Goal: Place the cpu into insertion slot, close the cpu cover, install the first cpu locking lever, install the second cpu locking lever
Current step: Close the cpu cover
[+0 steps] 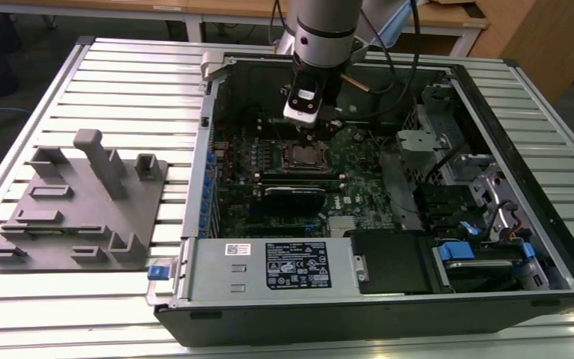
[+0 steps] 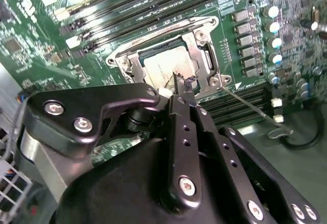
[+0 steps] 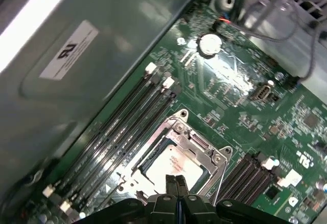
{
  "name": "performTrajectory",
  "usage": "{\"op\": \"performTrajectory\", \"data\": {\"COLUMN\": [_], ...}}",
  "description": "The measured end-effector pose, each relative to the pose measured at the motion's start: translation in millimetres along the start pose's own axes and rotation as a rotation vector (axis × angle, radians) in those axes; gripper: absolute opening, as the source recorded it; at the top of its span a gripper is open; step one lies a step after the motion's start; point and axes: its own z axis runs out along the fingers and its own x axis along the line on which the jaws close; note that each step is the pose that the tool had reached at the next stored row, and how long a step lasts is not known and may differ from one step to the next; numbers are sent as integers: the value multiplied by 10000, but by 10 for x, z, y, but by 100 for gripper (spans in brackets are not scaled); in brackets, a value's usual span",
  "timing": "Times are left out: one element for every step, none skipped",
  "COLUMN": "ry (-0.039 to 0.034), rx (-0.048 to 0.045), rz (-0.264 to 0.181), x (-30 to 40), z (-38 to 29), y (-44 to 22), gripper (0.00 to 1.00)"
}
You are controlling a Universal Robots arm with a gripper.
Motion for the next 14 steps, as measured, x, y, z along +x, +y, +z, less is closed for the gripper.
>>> {"op": "performTrajectory", "data": {"ry": [0,0,1,1,1,1,1,3,5,7,9,11,14,16], "rx": [1,1,0,0,0,0,0,1,1,2,3,4,5,6], "rz": [-6,-8,-10,-12,-13,-15,-48,-147,-309,-480,-655,-829,-1003,-1178], "x": [0,0,0,0,0,0,0,0,0,0,0,0,0,0], "z": [0,0,0,0,0,0,0,1,1,2,3,3,4,5], "y": [0,0,0,0,0,0,0,0,0,0,0,0,0,0], "gripper": [10,10,10,10,10,10,10,10,10,10,10,10,10,10]}}
